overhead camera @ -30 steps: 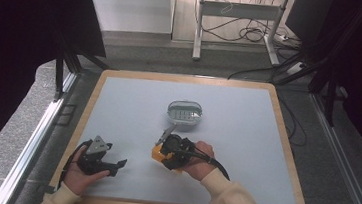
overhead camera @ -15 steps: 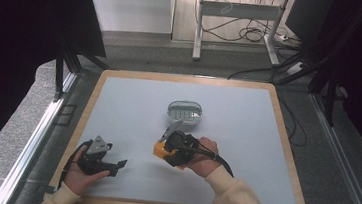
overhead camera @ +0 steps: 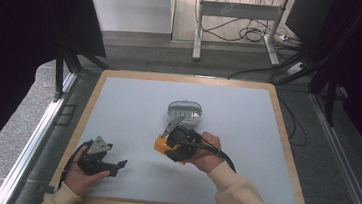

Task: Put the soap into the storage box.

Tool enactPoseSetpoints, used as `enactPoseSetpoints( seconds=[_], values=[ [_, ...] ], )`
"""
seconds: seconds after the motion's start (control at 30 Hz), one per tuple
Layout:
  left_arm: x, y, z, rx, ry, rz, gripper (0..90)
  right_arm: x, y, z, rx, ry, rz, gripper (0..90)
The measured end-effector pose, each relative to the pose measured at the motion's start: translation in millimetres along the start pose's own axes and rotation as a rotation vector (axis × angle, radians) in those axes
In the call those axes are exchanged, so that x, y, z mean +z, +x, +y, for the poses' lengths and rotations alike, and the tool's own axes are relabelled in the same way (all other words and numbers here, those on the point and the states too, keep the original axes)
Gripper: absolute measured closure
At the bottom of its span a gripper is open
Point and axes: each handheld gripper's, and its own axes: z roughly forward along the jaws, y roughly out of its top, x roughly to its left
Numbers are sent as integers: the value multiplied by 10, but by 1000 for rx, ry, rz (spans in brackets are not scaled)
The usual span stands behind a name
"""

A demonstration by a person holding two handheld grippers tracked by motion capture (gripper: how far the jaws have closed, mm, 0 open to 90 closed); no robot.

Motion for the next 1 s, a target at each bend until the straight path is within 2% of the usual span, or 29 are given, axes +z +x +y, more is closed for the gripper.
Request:
enactPoseSetpoints(
  seconds=[0.23,0.3,0.53,0.6,1.0],
  values=[
    [4,0,-1,2,4,-3,179,-65,-47,23,-2,-15,-9,615],
    [4,-3,-1,2,3,-3,179,-91,-84,31,-2,-16,-26,615],
    [-1,-4,1,4,-4,3,179,-135,-148,26,-1,-25,-28,615],
    [1,-3,0,1,-3,2,179,-156,-182,21,0,-25,-42,615],
    [3,4,-2,2,0,9,177,-175,-315,27,0,-31,-55,615]
  ],
)
